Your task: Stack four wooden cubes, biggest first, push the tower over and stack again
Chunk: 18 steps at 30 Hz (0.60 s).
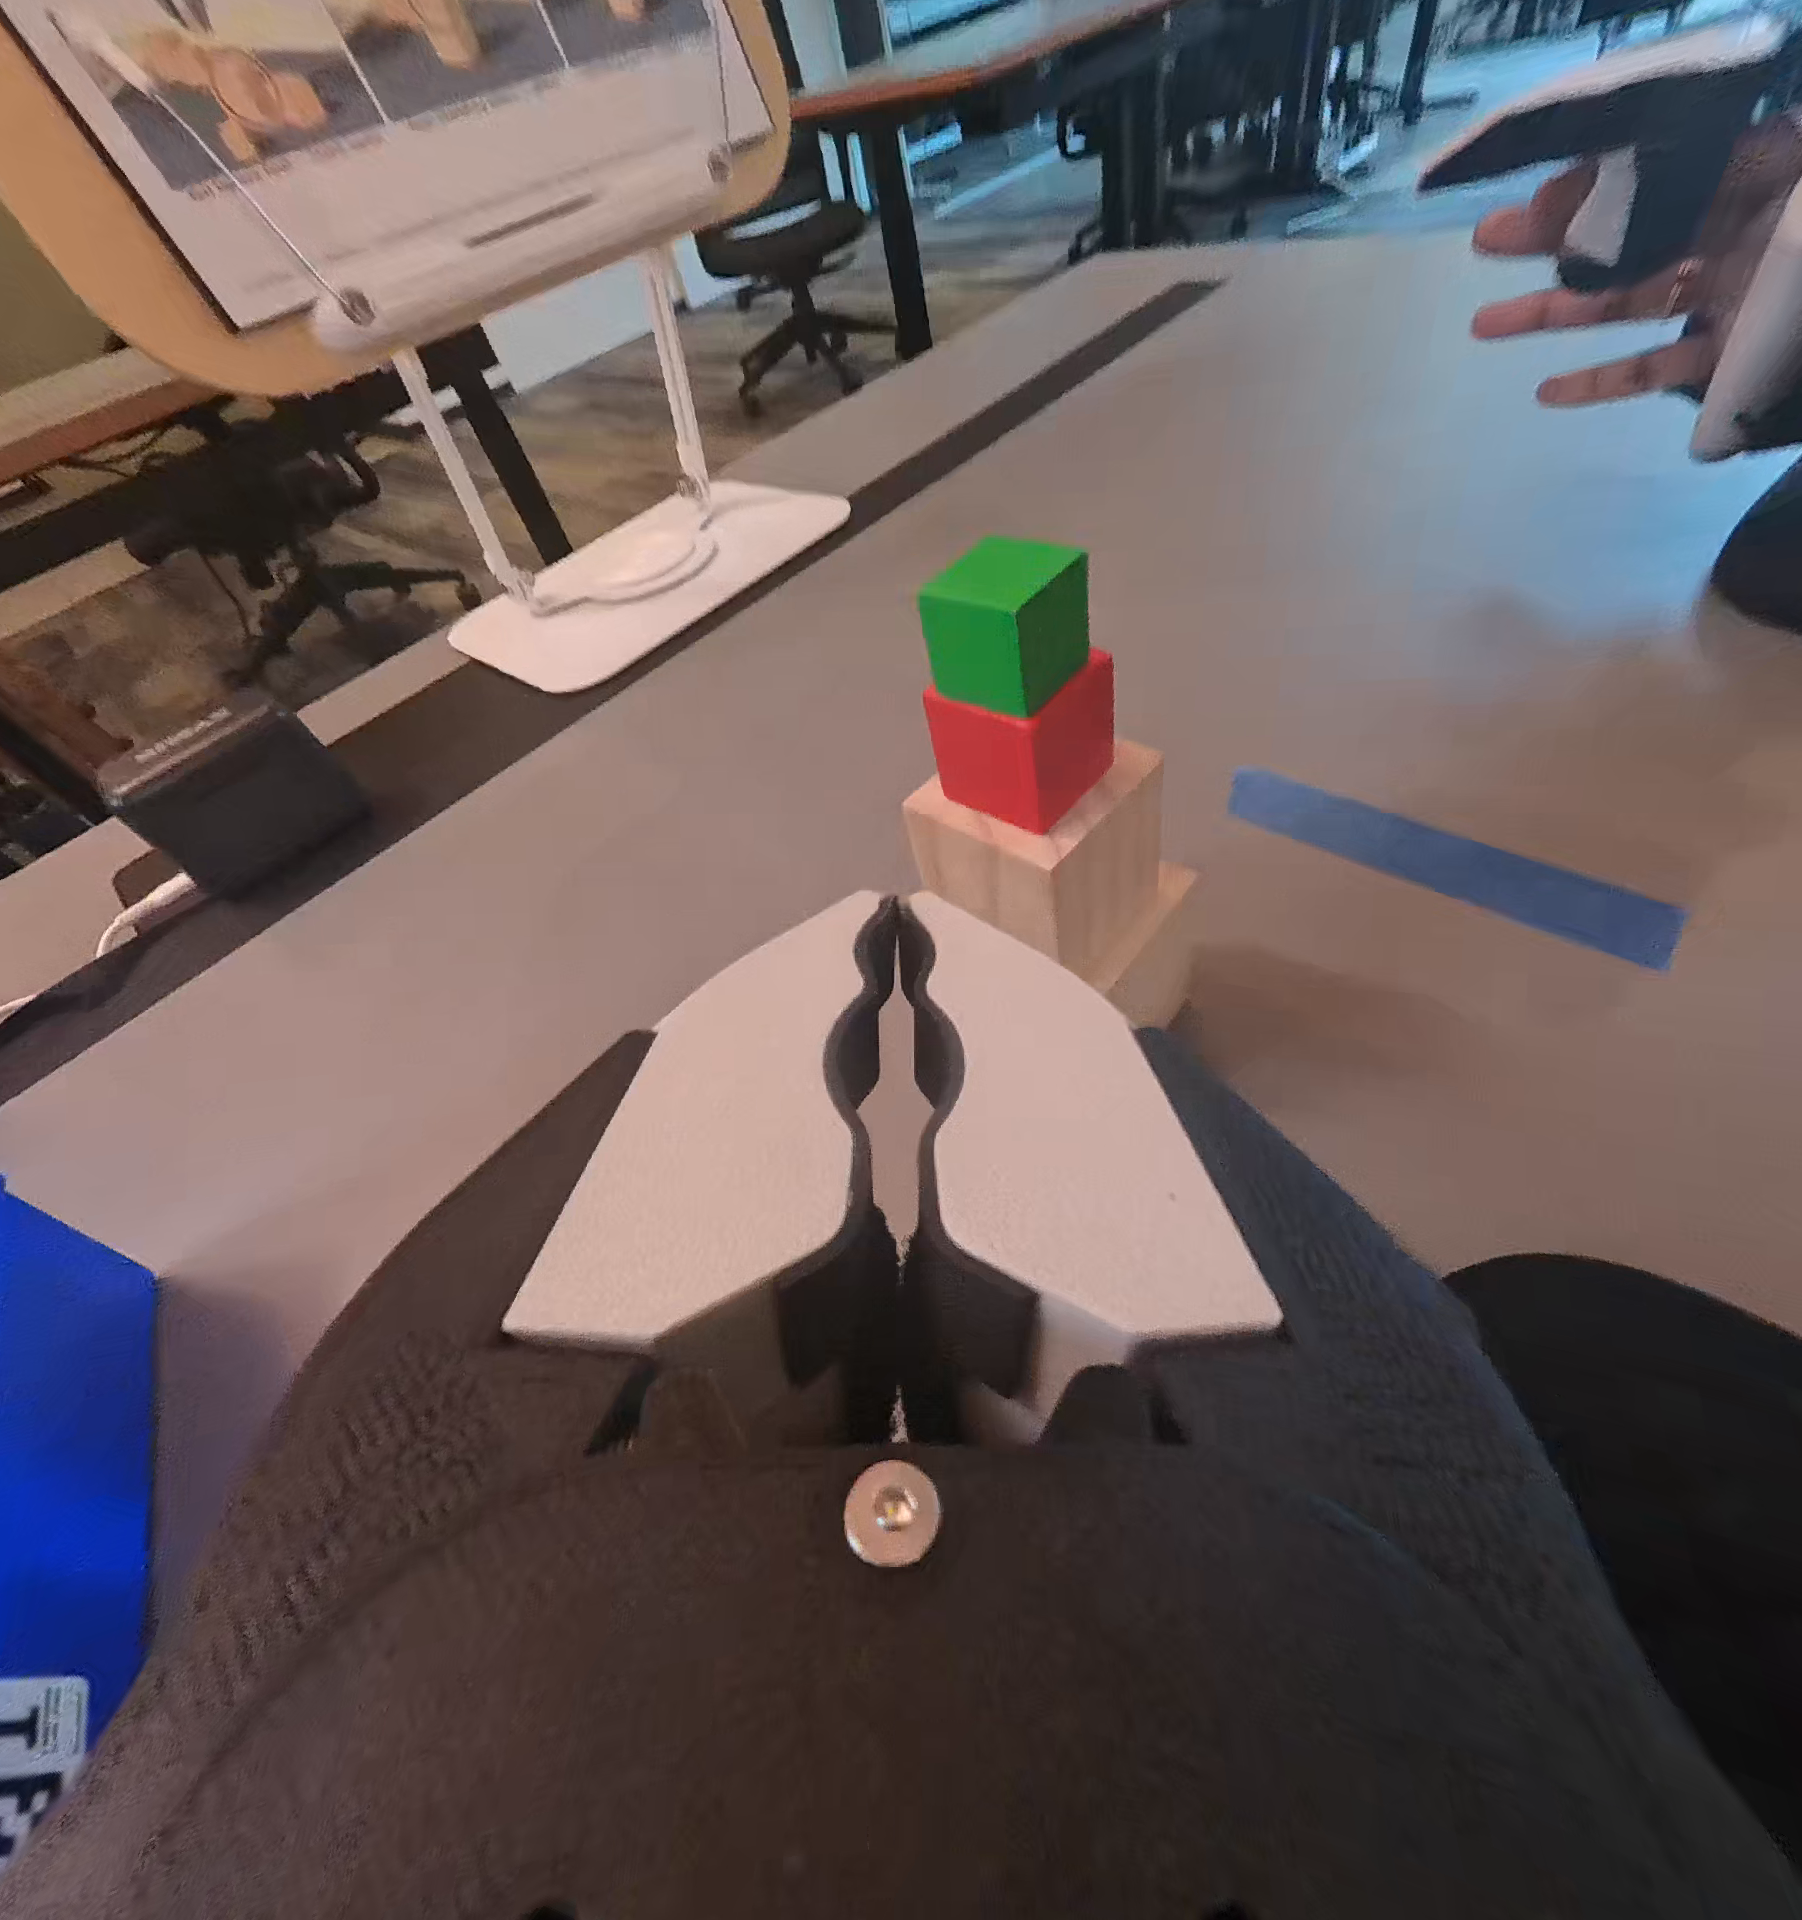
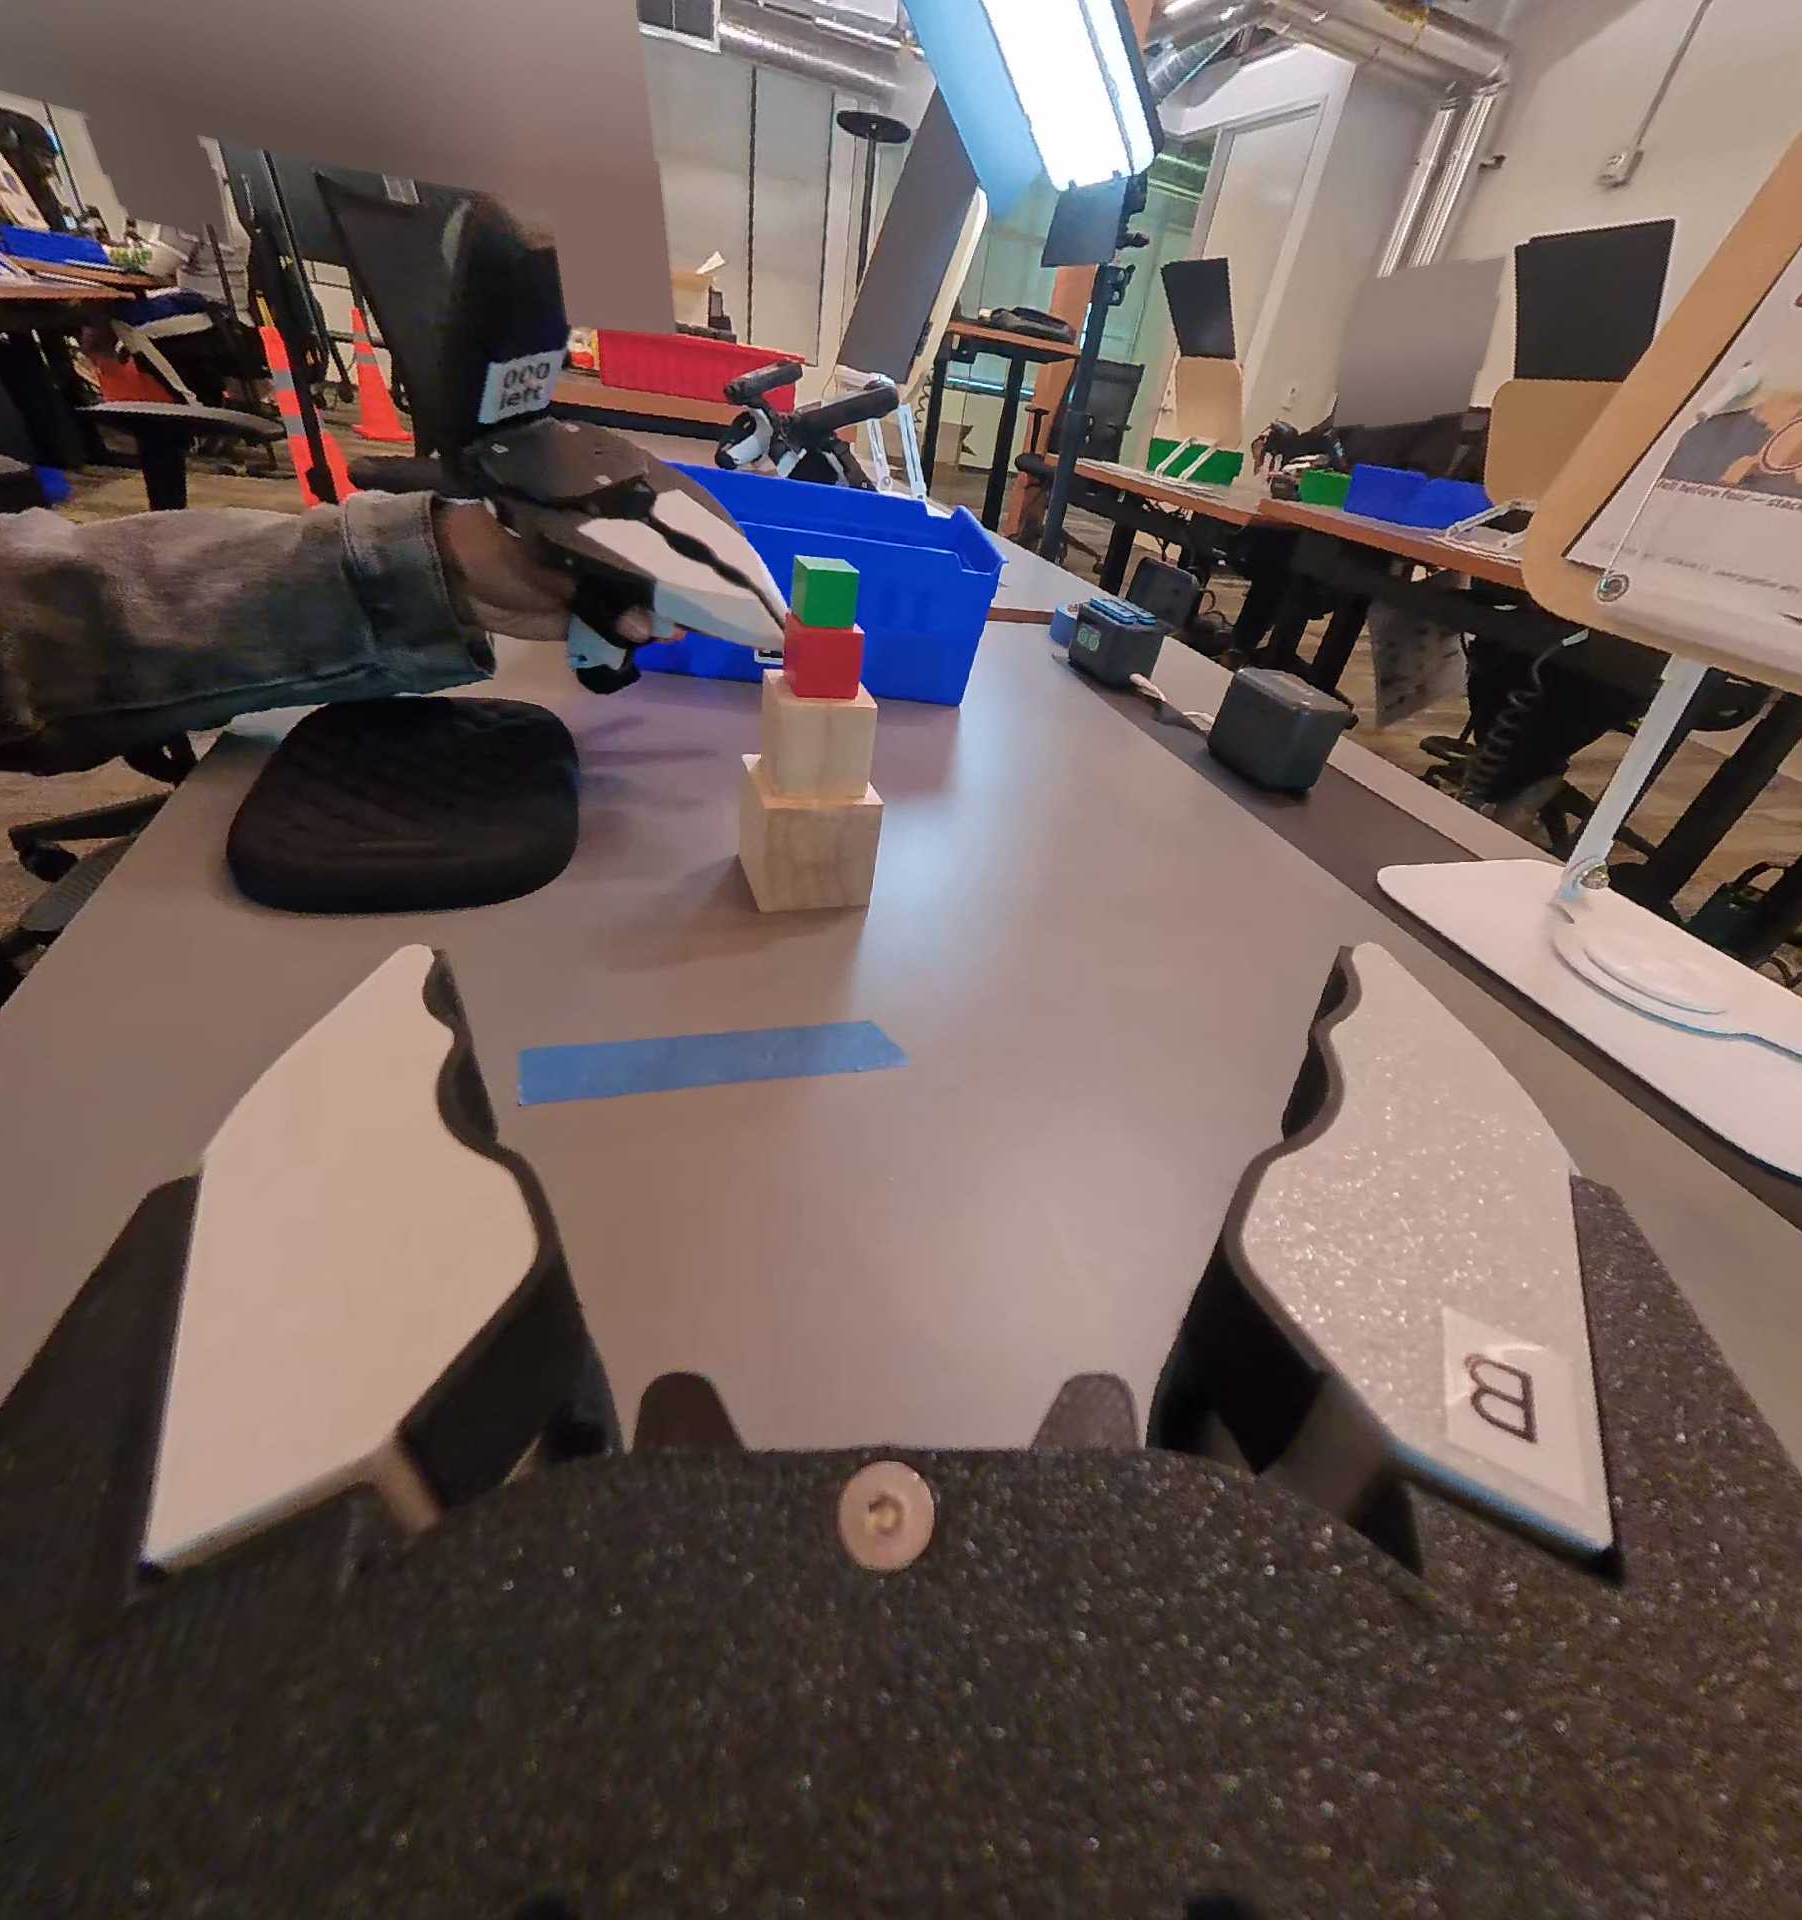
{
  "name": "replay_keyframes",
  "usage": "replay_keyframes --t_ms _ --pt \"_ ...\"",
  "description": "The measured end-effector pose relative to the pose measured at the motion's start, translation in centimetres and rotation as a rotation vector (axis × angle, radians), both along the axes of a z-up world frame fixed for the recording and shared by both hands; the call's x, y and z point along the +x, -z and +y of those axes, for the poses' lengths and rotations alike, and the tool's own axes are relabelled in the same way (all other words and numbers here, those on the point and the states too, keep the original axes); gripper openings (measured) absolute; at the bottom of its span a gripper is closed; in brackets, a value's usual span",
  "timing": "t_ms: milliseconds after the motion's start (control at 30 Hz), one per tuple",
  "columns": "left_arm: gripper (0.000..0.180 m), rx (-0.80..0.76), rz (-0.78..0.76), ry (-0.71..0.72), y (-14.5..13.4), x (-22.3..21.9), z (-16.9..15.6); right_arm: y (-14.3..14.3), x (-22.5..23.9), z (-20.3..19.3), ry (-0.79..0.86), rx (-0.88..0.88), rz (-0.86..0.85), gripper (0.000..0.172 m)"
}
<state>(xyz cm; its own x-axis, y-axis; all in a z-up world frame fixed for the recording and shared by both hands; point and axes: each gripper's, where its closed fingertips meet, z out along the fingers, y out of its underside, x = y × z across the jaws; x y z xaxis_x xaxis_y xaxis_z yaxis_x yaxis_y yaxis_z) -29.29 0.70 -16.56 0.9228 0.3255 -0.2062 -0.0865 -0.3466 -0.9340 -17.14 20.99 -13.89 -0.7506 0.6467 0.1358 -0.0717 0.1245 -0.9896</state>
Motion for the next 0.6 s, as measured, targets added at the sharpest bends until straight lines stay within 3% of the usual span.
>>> replay_keyframes --t_ms 233,600 --pt "0.000 -0.110 -0.033 0.044 1.8 -0.2 1.9 0.1 0.0 0.0 -0.003 0.002 -0.003 0.147" --pt "0.001 -0.088 -0.018 0.157 0.1 1.3 6.6 0.1 0.3 -0.3 -0.019 0.009 -0.006 0.147"
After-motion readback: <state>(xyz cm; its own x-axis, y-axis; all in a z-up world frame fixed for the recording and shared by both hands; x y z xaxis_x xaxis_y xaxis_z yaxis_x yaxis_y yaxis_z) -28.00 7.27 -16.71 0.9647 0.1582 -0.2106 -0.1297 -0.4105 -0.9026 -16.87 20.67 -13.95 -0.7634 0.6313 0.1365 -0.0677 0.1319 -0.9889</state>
